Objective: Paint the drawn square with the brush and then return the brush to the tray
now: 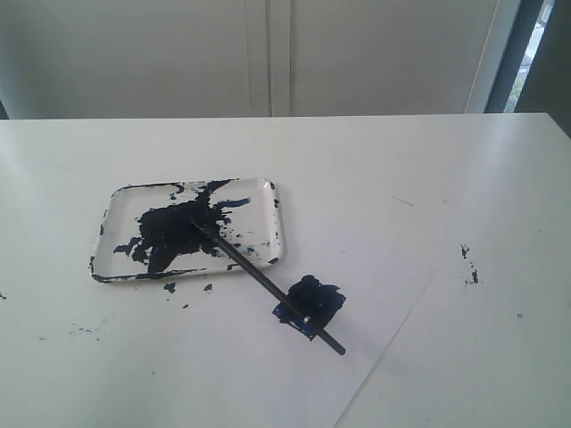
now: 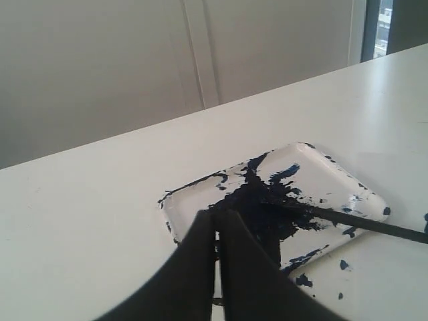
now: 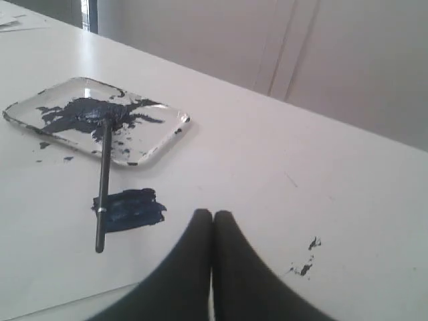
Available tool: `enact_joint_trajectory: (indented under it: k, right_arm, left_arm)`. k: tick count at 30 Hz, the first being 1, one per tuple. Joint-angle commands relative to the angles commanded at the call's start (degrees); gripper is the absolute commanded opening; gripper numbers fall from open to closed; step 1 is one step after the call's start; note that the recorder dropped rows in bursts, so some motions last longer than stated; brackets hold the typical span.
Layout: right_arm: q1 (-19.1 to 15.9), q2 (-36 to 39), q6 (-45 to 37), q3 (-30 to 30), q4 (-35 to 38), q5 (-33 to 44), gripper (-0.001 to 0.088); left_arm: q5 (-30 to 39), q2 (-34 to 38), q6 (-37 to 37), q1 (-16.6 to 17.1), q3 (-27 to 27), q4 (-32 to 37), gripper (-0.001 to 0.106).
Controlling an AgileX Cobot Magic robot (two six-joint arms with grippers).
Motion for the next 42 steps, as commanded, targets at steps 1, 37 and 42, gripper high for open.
enact_joint_trajectory:
  k: [1, 37, 42]
  right_arm:
    - [0.0, 0.0, 0.0, 0.0, 0.0, -0.1, 0.0000]
    - [-37.4, -8.2, -2.2, 13.2, 9.3, -7.0, 0.0000]
    - [-37.4, -8.2, -2.2, 13.2, 9.3, -7.0, 0.0000]
  left_arm:
    - [0.0, 0.0, 0.0, 0.0, 0.0, 0.0, 0.010]
    - [-1.0, 0.0, 0.0, 0.0, 0.0, 0.0, 0.010]
    - [-1.0, 0.0, 0.0, 0.0, 0.0, 0.0, 0.010]
